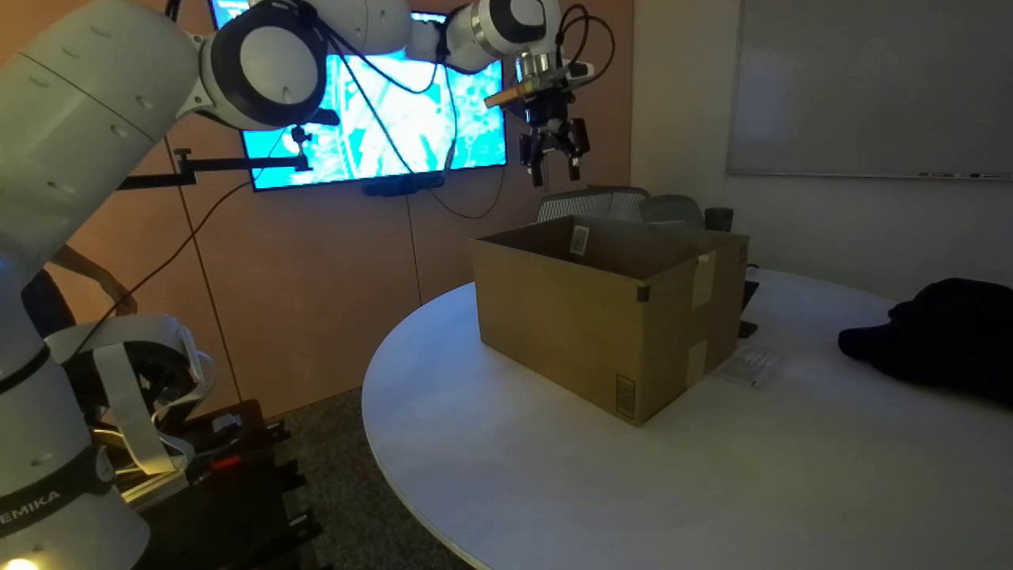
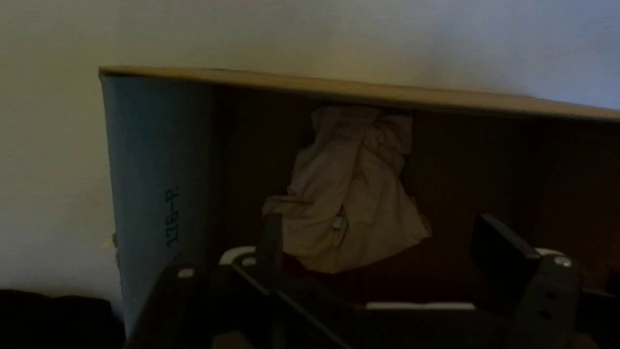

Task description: Pick up the marker and wrap it on the cloth, then pick up the cloth and put it in the box

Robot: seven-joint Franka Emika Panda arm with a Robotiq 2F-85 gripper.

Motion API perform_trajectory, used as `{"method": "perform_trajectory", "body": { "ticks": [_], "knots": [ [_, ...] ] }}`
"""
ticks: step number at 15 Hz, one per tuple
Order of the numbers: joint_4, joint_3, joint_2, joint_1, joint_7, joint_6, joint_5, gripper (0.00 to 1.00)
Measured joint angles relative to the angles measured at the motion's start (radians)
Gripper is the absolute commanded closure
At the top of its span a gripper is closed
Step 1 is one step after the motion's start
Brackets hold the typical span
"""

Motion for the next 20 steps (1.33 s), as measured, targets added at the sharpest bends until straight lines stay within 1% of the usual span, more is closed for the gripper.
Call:
{"method": "perform_trajectory", "body": {
  "ticks": [3, 5, 8, 13, 16, 20],
  "knots": [
    [-0.084, 0.004, -0.110, 0.011, 0.036, -0.060, 0.001, 0.00],
    [-0.165, 0.008, -0.186, 0.020, 0.084, -0.067, 0.006, 0.00],
    [-0.305, 0.019, -0.302, 0.030, 0.172, -0.069, 0.021, 0.00],
    [-0.546, 0.042, -0.488, 0.038, 0.291, -0.070, 0.089, 0.00],
    [-0.695, 0.055, -0.599, 0.046, 0.358, -0.057, 0.096, 0.00],
    [-0.902, 0.081, -0.742, 0.048, 0.406, -0.038, 0.110, 0.00]
  ]
}}
